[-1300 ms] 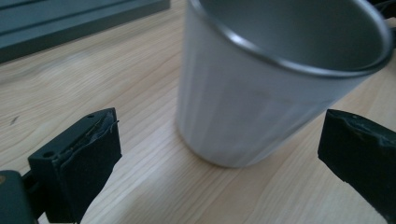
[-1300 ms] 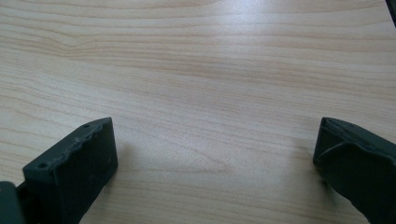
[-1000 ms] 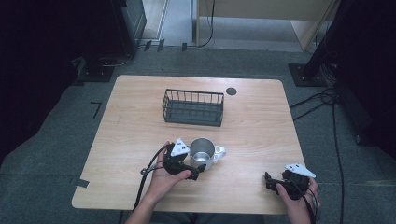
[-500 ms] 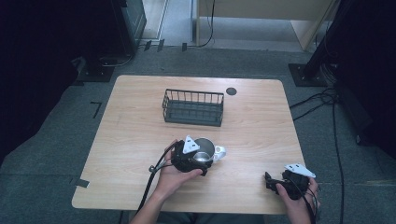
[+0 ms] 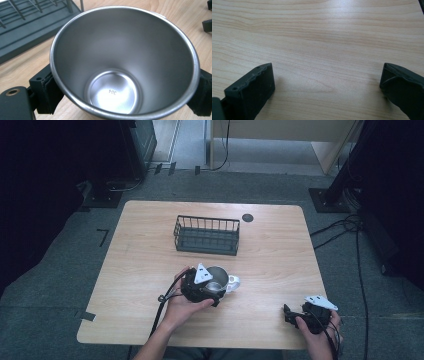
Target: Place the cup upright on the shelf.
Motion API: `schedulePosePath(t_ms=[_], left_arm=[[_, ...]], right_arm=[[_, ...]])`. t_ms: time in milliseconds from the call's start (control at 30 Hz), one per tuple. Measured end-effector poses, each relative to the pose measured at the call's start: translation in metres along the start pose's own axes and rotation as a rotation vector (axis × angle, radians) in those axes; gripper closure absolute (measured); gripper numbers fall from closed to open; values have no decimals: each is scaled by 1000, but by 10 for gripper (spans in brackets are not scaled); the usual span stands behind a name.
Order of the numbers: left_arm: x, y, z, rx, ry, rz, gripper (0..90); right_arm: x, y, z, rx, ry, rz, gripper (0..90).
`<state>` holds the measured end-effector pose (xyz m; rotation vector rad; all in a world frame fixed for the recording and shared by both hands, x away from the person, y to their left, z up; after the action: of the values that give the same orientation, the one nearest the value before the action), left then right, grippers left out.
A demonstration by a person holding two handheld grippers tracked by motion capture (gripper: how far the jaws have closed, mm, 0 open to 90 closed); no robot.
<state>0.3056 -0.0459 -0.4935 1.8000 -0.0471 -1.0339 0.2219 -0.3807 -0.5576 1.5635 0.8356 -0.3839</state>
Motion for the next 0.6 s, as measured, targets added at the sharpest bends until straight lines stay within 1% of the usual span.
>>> schedulePosePath(t_ms=[33, 167, 200, 267, 300, 333, 367, 600], left_arm=[[-2, 2, -3, -2, 7, 4, 80], [-4, 6, -8, -7, 13, 11, 80], [-6, 10, -12, -14, 13, 20, 80], [-7, 11, -14, -16, 16, 26, 81], [-8, 15, -18, -23, 21, 36, 81], [-8, 15, -18, -23, 21, 36, 81], [-10, 19, -22, -31, 24, 42, 81], [-15, 34, -40, -47, 38, 56, 81]], right_arm=[[0, 0, 0, 0, 0, 0, 0], [0, 0, 0, 0, 0, 0, 0], [0, 0, 0, 1, 0, 0, 0], [0, 0, 0, 1, 0, 1, 0], [0, 0, 0, 1, 0, 1, 0], [0, 0, 0, 1, 0, 1, 0], [0, 0, 0, 1, 0, 1, 0], [0, 0, 0, 2, 0, 1, 0]])
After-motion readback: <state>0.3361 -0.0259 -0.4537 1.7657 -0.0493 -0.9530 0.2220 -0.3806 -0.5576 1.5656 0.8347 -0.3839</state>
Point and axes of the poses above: each handheld gripper's, and its own axes: x roughly forward along the jaws, y roughly out of its top, z roughly to its right, the point moved 4 cm from there along x, roughly forward along the jaws, and after that the axes turned 13 degrees about y, right-handed, at the moved point
